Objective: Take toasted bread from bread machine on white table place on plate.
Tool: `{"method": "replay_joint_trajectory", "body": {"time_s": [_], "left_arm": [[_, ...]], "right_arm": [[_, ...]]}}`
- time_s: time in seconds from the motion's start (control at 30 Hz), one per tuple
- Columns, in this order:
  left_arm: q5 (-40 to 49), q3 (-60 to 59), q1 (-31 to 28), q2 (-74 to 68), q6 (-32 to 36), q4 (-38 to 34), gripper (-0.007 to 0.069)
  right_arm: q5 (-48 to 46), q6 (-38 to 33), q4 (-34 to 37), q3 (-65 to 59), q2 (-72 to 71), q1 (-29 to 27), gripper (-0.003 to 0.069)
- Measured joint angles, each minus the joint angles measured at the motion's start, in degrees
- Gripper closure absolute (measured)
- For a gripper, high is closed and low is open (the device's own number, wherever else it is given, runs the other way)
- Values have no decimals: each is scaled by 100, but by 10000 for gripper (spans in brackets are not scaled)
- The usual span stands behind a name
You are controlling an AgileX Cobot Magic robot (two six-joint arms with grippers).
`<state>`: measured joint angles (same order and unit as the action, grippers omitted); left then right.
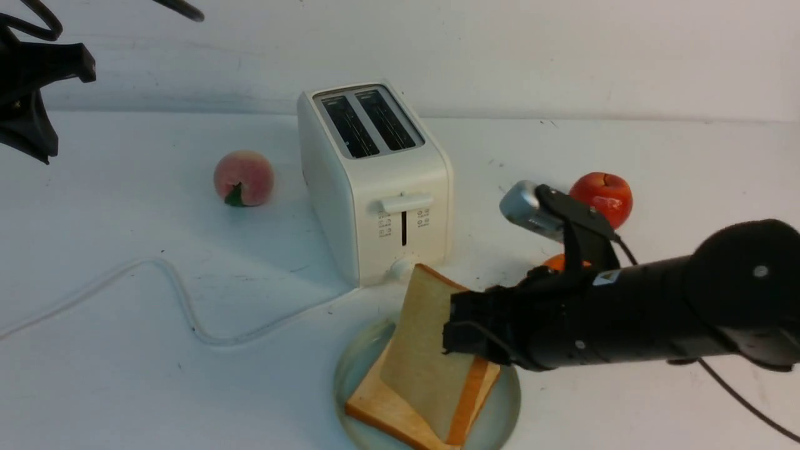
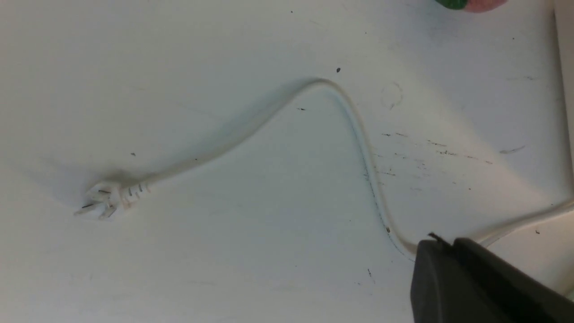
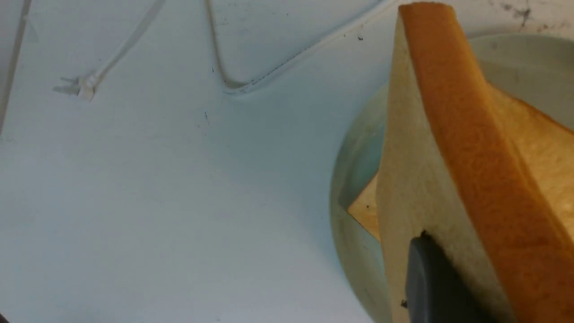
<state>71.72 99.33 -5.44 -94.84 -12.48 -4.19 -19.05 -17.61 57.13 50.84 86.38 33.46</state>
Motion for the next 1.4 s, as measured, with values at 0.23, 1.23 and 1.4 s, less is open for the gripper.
{"method": "replay_joint_trajectory", "body": {"time_s": [0.23, 1.23, 1.4], "left_arm": [[0, 0, 0, 0, 3, 5, 607], [0, 0, 0, 0, 11, 73, 593], [0, 0, 0, 0, 11, 73, 589]], "right_arm": [[53, -680, 963, 52, 558, 0, 538], [-251, -1776, -684, 200, -524, -892, 88], [-919, -1316, -2061, 546, -999, -1549, 144]]}}
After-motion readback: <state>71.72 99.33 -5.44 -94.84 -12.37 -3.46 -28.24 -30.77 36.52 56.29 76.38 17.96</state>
